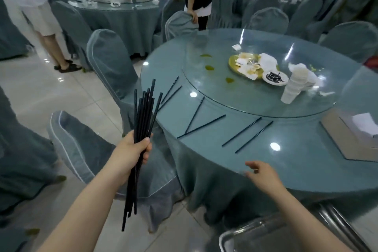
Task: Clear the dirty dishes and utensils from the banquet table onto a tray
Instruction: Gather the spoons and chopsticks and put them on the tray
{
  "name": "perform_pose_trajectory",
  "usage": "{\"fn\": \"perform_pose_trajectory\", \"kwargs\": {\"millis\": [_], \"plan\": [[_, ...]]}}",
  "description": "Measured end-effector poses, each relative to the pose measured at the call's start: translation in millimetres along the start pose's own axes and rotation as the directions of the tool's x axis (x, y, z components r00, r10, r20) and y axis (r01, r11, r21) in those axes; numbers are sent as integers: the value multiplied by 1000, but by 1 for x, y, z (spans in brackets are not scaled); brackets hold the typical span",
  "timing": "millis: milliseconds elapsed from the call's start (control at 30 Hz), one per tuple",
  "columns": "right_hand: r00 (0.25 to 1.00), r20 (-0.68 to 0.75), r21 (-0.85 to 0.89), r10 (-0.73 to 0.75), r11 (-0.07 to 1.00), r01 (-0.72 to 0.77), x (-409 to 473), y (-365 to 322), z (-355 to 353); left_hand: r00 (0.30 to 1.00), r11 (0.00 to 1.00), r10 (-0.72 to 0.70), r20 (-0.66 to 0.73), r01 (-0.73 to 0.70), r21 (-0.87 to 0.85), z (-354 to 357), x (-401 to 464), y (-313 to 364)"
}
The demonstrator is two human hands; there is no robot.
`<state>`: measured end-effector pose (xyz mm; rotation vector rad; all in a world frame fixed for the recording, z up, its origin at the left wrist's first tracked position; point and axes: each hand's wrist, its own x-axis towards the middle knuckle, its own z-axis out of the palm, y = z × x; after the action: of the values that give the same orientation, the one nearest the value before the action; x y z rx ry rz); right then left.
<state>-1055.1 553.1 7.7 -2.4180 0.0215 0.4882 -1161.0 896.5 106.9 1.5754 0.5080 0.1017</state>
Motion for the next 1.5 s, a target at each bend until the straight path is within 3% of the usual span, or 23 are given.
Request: {"fn": "perform_pose_trajectory", "kwargs": {"millis": [367, 567, 700, 967, 1200, 1333, 1500], "plan": [[975, -120, -139, 184, 970, -201, 134, -40, -13, 999, 995, -27, -19, 29, 100, 12, 220, 13], [903, -211, -128, 374, 905, -405, 188, -47, -6, 993, 971, -112, 47, 99, 217, 17, 324, 6], [867, -224, -219, 445, 844, -490, 206, -44, 5, 985, 948, -168, 37, 151, 281, 19, 371, -11], [947, -202, -304, 251, 903, -304, 231, -77, 37, 976, 869, -220, 9, 191, 456, 29, 449, -25], [988, -98, -266, 116, 954, -138, 246, -108, 61, 993, 695, -114, -8, 85, 714, 34, 482, -29], [994, -61, -267, 90, 958, -103, 252, -120, 68, 996, 606, -94, -4, 61, 793, 35, 493, -39], [996, -49, -247, 78, 965, -87, 257, -134, 72, 998, 569, -68, -12, 49, 821, 51, 495, -46]]}}
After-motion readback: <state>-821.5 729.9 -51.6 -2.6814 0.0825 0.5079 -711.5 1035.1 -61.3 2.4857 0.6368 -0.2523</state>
